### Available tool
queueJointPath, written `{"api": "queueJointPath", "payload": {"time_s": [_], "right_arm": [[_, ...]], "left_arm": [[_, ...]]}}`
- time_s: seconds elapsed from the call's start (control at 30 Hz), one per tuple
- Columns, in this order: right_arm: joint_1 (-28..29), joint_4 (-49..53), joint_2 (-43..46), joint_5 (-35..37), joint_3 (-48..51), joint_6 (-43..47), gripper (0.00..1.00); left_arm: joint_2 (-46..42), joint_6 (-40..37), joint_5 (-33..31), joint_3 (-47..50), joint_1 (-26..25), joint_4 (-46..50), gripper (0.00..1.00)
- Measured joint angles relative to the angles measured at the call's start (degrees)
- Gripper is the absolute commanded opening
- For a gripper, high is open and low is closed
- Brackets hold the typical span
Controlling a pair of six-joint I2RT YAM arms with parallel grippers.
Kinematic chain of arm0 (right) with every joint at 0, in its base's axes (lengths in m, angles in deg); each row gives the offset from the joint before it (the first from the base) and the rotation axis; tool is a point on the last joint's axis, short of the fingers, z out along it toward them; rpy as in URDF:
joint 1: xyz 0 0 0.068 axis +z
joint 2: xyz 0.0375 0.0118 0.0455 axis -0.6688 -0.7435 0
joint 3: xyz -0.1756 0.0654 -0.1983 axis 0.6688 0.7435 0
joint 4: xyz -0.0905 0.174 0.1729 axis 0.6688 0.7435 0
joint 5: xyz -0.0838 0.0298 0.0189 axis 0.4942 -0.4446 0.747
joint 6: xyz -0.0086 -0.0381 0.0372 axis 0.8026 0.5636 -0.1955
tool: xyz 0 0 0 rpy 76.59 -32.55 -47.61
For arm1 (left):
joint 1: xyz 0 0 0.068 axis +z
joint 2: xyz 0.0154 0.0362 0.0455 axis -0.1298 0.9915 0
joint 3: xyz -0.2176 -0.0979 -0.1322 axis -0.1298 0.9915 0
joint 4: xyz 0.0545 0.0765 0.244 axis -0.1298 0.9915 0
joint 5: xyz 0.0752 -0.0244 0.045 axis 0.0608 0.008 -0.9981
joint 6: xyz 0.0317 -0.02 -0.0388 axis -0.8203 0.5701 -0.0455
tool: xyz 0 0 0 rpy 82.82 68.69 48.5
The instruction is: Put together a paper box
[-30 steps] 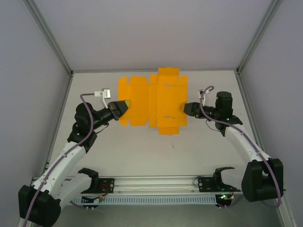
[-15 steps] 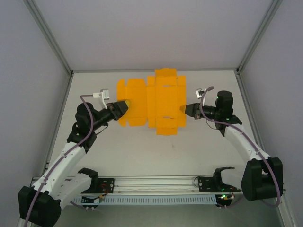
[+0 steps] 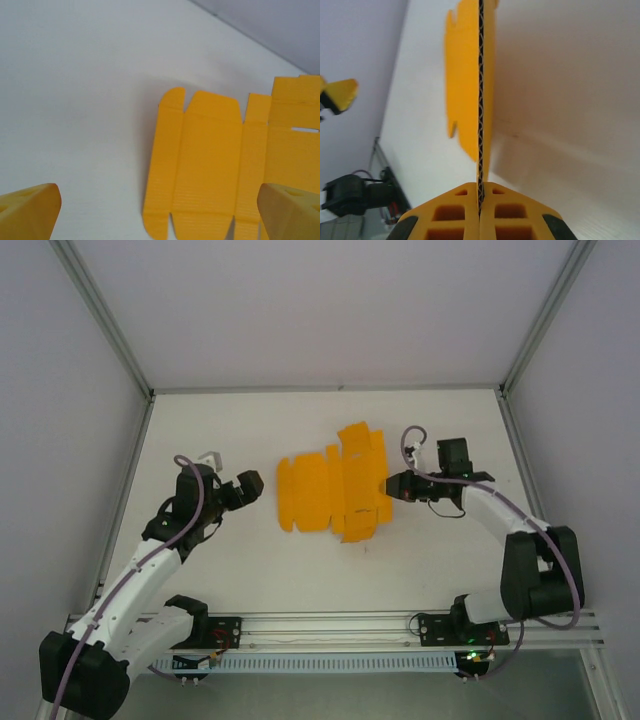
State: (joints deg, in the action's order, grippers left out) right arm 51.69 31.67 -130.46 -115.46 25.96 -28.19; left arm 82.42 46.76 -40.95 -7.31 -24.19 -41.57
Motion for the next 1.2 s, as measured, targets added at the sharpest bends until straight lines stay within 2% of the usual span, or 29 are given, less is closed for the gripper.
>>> {"api": "queueJointPath", "payload": {"time_s": [0.2, 0.33, 0.43, 0.77, 0.93, 1.2], "right_arm": [[5.42, 9.07, -6.75, 16.57, -10.25, 10.05, 0.01], [10.91, 9.66, -9.79, 30.10, -13.46, 18.91, 0.00], [14.97, 7.63, -10.71, 38.58, -13.05, 25.77, 0.01], [24.50, -6.08, -11.02, 56.76, -9.57, 42.45, 0.00], [28.76, -10.93, -13.18, 63.34, -7.26, 47.43, 0.00], [30.71, -13.31, -13.09, 64.65, -6.62, 48.61, 0.00]], "left_arm": [[3.48, -0.81, -0.79, -0.70, 0.00, 1.33, 1.00], [5.99, -0.79, -0.02, -1.55, 0.00, 1.42, 1.00], [7.96, -0.76, 1.31, -2.86, 0.00, 1.44, 1.00], [14.99, 1.73, 8.00, -9.68, 0.00, 1.20, 1.00], [20.55, 2.99, 12.70, -17.84, 0.00, 1.11, 1.00], [33.24, 3.32, 20.35, -32.39, -0.79, 0.76, 1.00]]}}
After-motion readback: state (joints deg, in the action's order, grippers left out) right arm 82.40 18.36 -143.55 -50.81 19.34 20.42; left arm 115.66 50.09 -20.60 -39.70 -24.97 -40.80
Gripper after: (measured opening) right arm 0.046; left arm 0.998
